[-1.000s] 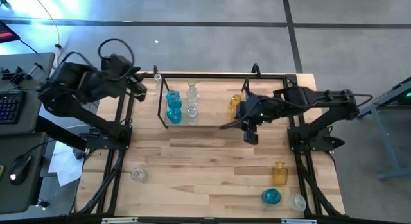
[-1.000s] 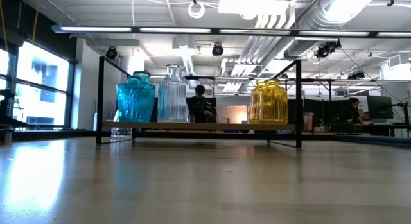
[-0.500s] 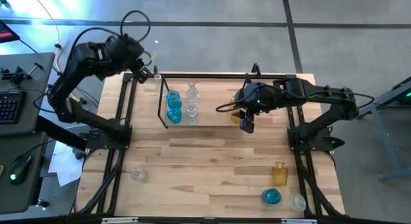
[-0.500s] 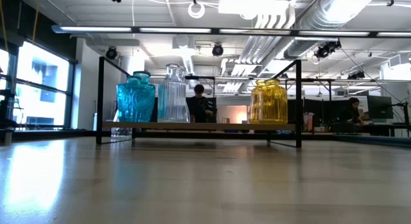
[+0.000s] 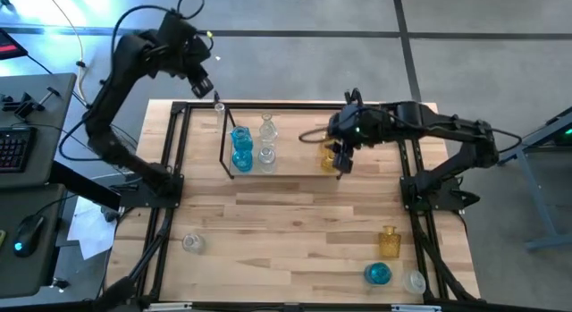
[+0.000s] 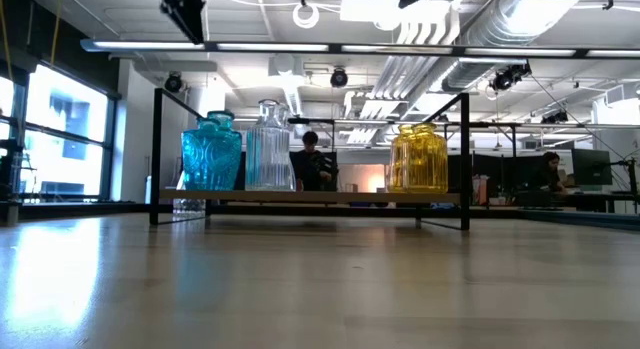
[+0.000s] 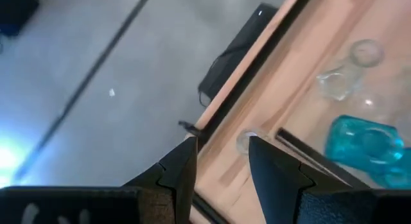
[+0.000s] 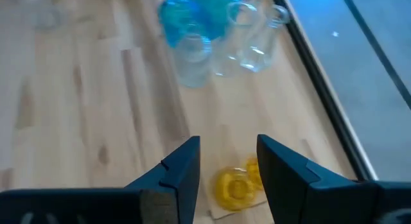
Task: Sort vases onto shelf
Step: Put the transparent vase on the shelf
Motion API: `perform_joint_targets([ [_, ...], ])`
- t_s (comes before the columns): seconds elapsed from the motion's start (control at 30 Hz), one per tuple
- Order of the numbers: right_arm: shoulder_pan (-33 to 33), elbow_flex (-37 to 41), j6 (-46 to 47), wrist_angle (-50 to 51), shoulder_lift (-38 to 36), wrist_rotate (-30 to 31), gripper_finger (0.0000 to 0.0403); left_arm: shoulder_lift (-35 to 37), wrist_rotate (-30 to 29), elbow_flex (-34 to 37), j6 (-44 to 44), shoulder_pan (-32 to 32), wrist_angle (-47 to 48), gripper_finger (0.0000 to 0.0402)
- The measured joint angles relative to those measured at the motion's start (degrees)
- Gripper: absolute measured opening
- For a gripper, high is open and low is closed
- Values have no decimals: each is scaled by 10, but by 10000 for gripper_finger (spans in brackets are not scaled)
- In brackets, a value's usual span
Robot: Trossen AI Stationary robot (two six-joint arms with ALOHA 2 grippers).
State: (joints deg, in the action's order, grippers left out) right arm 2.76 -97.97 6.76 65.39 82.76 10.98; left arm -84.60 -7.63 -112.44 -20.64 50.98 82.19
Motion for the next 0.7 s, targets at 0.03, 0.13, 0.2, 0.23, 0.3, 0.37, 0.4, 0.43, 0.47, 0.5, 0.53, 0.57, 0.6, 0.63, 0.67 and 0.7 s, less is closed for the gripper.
perform_joint_targets([
  [0.03, 9, 0, -3, 2, 0, 0, 136, -10, 6, 0, 4, 11, 0, 131],
  [0.13, 31, 0, -20, 9, 0, -14, 136, -42, 36, 0, 14, 32, 0, 131],
  [0.2, 43, 0, -38, 10, 0, -34, 136, -67, 54, 0, 14, 37, 1, 131],
  [0.23, 49, 0, -44, 10, 0, -43, 136, -78, 57, 0, 9, 38, 3, 131],
  [0.3, 60, 0, -56, 12, 0, -57, 136, -103, 57, 0, -9, 38, 15, 131],
  [0.37, 71, 0, -57, 15, -1, -58, 136, -125, 56, 0, -29, 38, 32, 131],
  [0.4, 76, 0, -57, 17, -3, -61, 136, -135, 55, 0, -39, 38, 43, 131],
  [0.43, 82, 0, -57, 17, -5, -61, 136, -144, 54, 0, -48, 38, 53, 131],
  [0.47, 86, 0, -57, 17, -8, -61, 136, -152, 51, 0, -56, 38, 60, 131],
  [0.5, 91, 0, -58, 18, -11, -61, 136, -158, 43, 0, -65, 38, 64, 131],
  [0.53, 95, 0, -61, 18, -15, -61, 136, -162, 36, 0, -73, 38, 67, 131],
  [0.57, 98, 0, -64, 18, -20, -61, 136, -165, 30, 0, -82, 38, 68, 131],
  [0.6, 101, 0, -64, 18, -26, -61, 136, -166, 30, 0, -92, 39, 67, 131],
  [0.63, 104, 0, -64, 17, -31, -61, 136, -168, 34, 0, -103, 39, 67, 131],
  [0.67, 107, 0, -64, 17, -37, -61, 136, -168, 41, 0, -114, 40, 67, 131],
  [0.7, 109, 0, -64, 16, -43, -61, 136, -168, 50, 0, -125, 43, 68, 131],
])
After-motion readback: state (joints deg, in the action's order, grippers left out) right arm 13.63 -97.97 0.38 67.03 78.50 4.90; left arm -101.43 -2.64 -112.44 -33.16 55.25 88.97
